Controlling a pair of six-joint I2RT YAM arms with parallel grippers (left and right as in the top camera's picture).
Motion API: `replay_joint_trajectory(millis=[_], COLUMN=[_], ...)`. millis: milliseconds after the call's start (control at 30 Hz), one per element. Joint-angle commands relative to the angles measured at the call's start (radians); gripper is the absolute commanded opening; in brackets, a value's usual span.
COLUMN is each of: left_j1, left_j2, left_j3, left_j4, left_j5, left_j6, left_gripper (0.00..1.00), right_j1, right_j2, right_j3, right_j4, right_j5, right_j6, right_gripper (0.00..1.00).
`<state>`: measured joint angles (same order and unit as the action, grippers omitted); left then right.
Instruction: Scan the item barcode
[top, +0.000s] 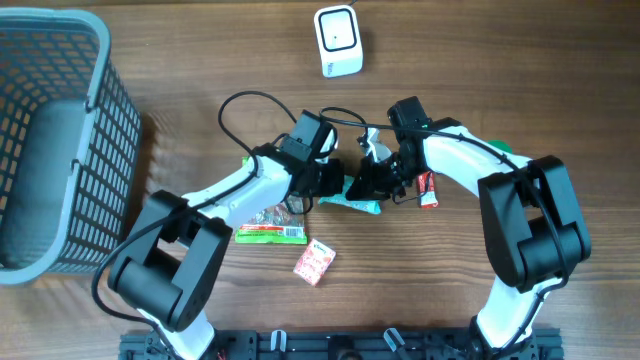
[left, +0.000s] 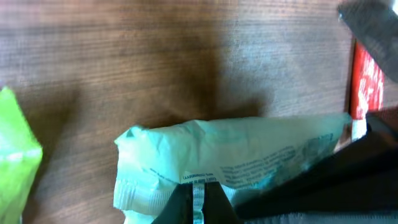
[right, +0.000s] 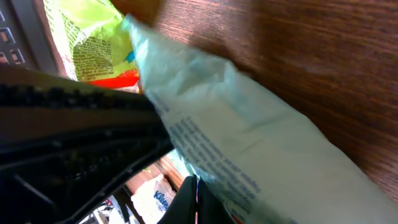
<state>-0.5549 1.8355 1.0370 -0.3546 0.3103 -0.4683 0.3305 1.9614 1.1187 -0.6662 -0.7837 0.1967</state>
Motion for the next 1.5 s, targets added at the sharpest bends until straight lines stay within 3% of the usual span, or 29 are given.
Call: replay_joint_trajectory(millis=[0, 100, 333, 600, 667, 900, 1033, 1200, 1467], left_j1=[0.010, 0.049, 0.105, 0.114, 0.120, 0.119, 0.120, 0.103, 0.052], left_j2=[0.042, 0.034, 0.025, -0.128, -0.123, -0.094, -0.090, -0.051, 0.061], left_j3=[-0.003, -0.003, 0.004, 0.092, 0.092, 0.092, 0.092, 0.086, 0.081], left_j4=[0.032, 0.076, 0.120, -0.061, -0.098, -0.129, -0.129, -0.141, -0.111], left_j5=[-0.154, -0.257, -0.242, 0.069, 0.124, 0.101, -0.047, -0.065, -0.100], left_j6=[0.015, 0.015, 0.011, 0.013, 0.021, 0.069, 0.068, 0.060, 0.039], left_gripper=[0.04, 0.04, 0.04, 0.04, 0.04, 0.04, 0.04, 0.04, 0.04], right_j1=[0.003, 0.003, 0.003, 0.003, -0.002, -0.137, -0.173, -0.158, -0.087], right_j2=[-0.013, -0.013, -0.013, -0.013, -0.013, -0.013, -0.013, -0.013, -0.013], right_j3=[-0.014, -0.014, -0.014, -0.014, -0.013, 0.097, 0.202, 0.185, 0.109], right_j4=[-0.004, -0.005, -0.008, -0.017, -0.040, -0.227, -0.390, -0.426, -0.343], right_j5=[0.058, 0.066, 0.085, 0.084, 0.080, -0.016, -0.048, -0.010, 0.010], right_j6=[-0.013, -0.013, -0.012, -0.016, -0.079, -0.247, -0.294, -0.241, -0.132], right_gripper=[0.04, 0.04, 0.04, 0.04, 0.04, 0.06, 0.09, 0.08, 0.07])
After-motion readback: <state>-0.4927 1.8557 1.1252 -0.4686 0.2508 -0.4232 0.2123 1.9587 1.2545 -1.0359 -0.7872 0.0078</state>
